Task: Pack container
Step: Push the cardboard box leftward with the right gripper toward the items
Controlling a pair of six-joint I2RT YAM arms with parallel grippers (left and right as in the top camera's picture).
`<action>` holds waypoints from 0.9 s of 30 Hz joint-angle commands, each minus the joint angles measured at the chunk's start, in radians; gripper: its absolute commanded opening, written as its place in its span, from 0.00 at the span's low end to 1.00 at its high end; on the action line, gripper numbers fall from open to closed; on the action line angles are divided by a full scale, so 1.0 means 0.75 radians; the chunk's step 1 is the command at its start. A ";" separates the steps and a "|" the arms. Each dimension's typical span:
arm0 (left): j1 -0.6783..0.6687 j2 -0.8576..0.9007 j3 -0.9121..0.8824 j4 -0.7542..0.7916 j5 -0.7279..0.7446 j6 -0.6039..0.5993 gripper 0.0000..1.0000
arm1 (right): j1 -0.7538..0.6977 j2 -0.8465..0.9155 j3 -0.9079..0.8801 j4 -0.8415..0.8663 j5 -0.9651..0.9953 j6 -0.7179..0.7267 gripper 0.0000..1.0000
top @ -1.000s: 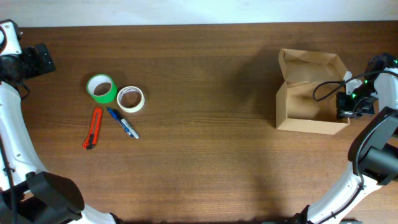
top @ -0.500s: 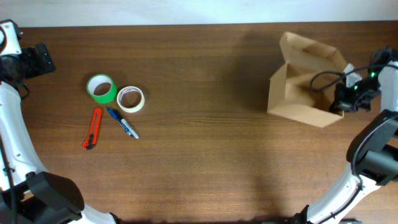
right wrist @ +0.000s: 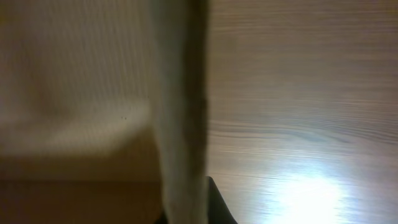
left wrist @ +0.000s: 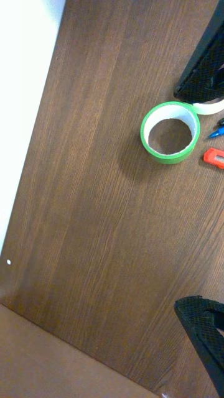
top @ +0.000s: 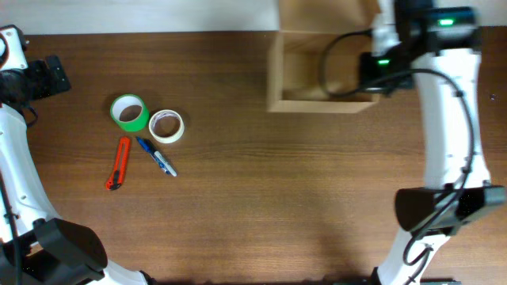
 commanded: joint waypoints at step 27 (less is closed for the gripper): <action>0.007 -0.005 0.019 -0.002 -0.009 0.022 0.99 | 0.474 0.348 -0.007 0.348 0.156 -0.320 0.04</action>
